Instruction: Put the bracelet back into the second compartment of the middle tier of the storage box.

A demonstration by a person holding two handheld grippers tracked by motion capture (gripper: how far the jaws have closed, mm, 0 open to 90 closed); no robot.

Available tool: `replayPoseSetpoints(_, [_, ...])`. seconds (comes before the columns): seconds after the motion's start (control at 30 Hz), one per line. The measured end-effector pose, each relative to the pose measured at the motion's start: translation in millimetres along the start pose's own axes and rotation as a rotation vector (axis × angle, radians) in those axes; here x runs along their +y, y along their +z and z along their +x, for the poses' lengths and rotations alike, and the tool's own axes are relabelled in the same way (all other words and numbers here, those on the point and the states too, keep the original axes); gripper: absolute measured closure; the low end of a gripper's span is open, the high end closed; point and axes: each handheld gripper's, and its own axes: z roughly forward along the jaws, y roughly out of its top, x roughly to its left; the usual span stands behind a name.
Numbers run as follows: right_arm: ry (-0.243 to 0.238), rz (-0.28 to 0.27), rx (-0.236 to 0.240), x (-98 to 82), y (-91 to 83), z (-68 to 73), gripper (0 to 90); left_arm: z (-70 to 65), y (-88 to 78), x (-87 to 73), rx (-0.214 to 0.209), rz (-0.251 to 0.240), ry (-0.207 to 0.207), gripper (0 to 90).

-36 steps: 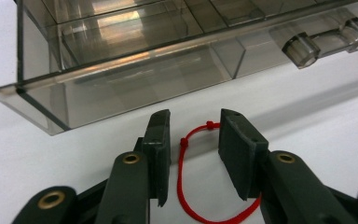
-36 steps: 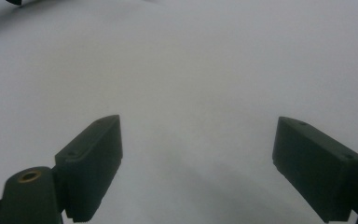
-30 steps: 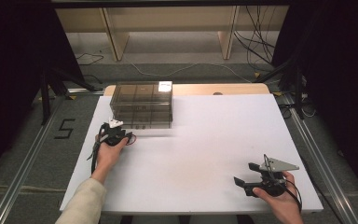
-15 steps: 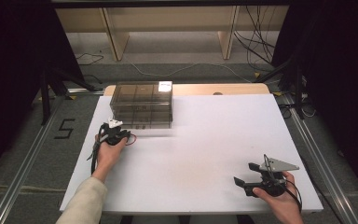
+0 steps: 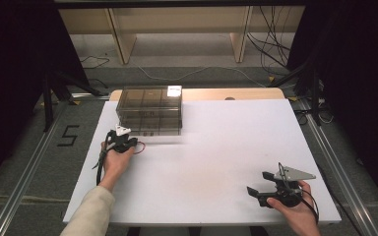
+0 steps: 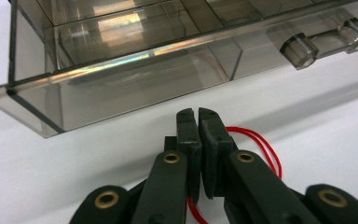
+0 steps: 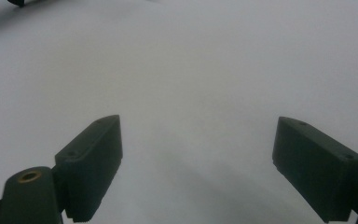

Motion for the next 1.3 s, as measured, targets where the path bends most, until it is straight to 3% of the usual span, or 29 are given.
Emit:
replayPoseSetpoints(0.23, [0.0, -0.001, 0.0, 0.0, -0.2, -0.2, 16.7, 0.8, -1.0, -0.3, -0.009, -0.003, -0.014, 87.9])
replayPoseSetpoints(1.3, [-0.001, 0.001, -0.001, 0.0, -0.6, -0.3, 16.8, -2.9, -24.0, 6.8, -0.015, -0.062, 0.027, 88.1])
